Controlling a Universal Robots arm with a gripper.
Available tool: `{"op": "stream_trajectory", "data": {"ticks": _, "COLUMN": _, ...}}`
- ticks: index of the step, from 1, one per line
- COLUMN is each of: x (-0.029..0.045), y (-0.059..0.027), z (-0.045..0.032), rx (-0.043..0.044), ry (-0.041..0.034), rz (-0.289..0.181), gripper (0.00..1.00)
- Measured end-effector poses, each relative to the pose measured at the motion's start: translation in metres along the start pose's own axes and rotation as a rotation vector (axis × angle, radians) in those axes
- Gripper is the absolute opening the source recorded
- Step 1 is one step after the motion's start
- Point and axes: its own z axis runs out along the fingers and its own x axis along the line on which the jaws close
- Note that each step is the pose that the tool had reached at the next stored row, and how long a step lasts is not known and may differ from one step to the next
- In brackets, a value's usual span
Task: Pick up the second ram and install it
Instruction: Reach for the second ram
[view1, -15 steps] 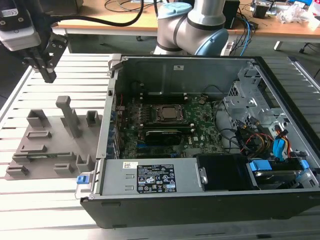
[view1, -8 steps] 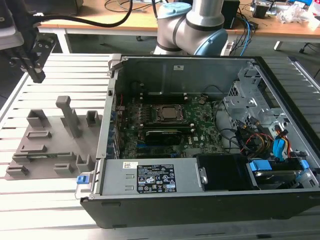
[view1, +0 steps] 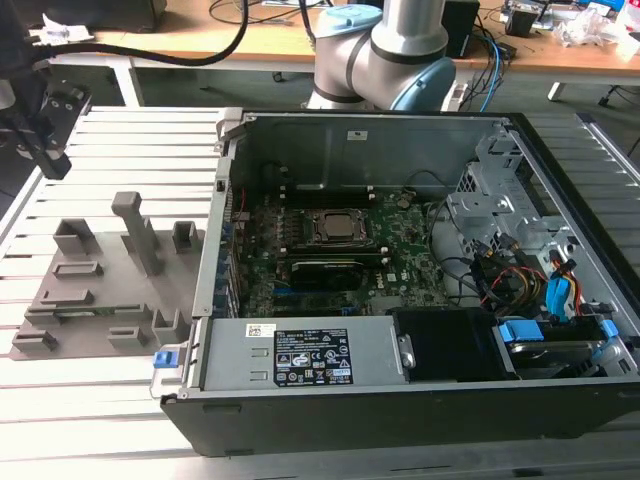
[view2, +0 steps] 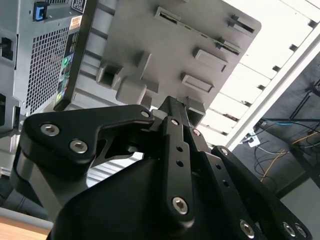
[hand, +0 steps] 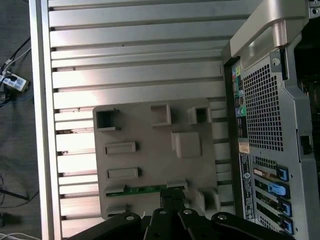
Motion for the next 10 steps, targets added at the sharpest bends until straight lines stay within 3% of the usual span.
{"op": "stream_trajectory", "data": {"ticks": 10, "x": 0.0085, "y": -0.0195, "z": 0.0012, "rx": 0.0, "ry": 0.0001, "rz": 0.0, "gripper": 0.11}}
